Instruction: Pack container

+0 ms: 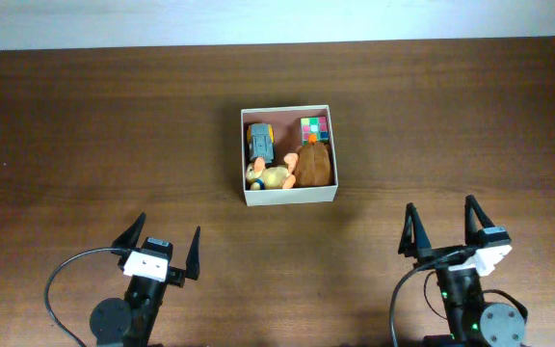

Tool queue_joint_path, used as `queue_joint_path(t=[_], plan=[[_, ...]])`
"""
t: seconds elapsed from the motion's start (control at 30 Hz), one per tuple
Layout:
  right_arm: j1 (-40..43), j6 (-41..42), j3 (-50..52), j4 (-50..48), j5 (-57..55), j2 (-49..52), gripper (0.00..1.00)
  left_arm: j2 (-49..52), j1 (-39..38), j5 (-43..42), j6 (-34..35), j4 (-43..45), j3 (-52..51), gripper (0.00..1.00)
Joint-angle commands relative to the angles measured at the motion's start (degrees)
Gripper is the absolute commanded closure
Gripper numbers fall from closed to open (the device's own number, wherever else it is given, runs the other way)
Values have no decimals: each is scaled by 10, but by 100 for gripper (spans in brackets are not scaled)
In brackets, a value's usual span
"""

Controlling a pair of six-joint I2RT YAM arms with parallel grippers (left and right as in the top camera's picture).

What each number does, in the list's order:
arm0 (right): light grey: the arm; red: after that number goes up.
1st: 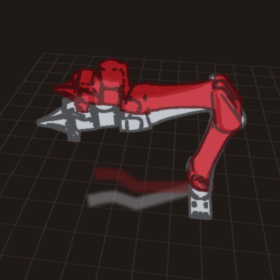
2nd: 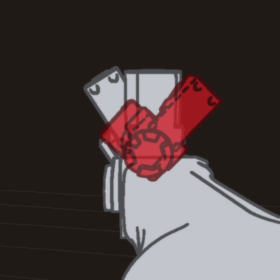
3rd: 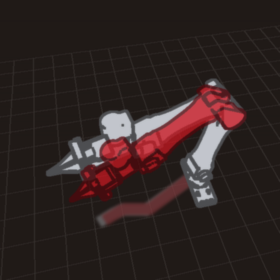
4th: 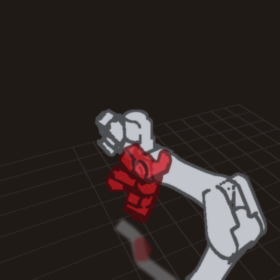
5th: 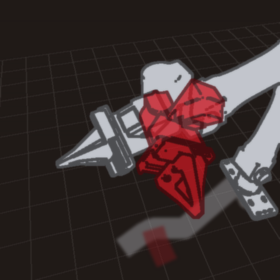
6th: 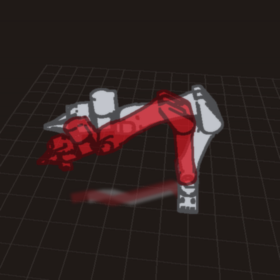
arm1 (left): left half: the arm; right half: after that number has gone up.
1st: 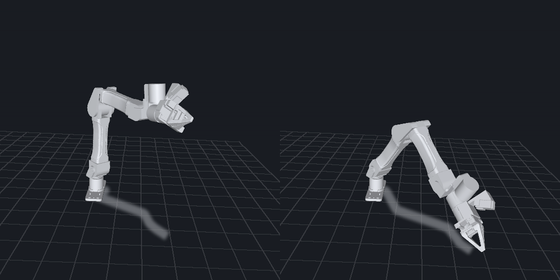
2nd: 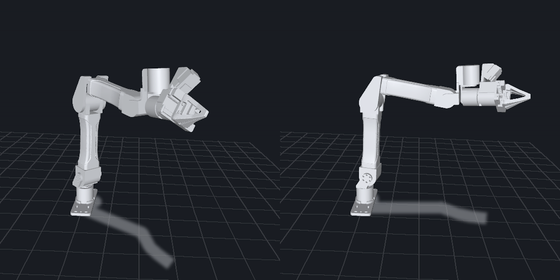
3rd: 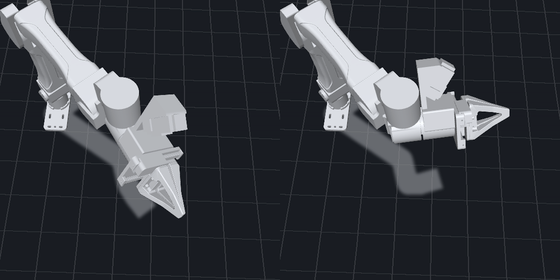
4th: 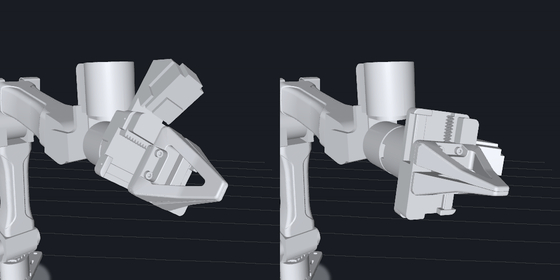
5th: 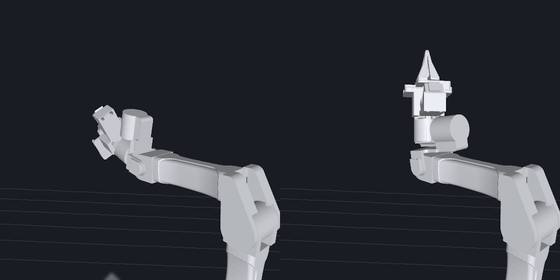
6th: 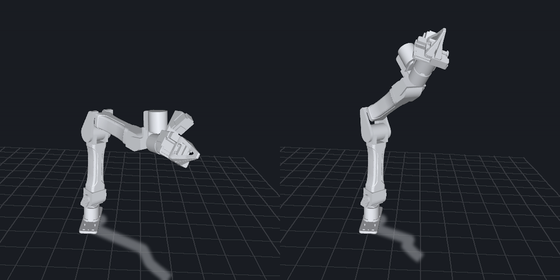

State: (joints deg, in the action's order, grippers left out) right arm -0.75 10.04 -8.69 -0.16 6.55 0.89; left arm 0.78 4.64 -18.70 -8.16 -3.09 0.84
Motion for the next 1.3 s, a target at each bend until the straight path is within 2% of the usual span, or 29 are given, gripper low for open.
queue_joint_path(t=[0.0, 0.23, 0.27, 0.33, 1.27], plan=[[-4, -42, 25, -1, 1, -7, 1, -5, 3, -6, -5, -2, -3, 1], [-4, -40, 81, -1, -28, -7, 1, -5, 3, -6, -5, -1, -3, 1], [-4, -40, 84, 22, -38, -7, 1, -5, 3, -6, -5, -2, -3, 1], [-4, -40, 84, 47, -43, -7, 1, -5, 3, -6, -5, -2, -3, 1], [-4, -40, 84, 46, -47, -7, 1, -5, 3, -6, -5, -2, -3, 1]])
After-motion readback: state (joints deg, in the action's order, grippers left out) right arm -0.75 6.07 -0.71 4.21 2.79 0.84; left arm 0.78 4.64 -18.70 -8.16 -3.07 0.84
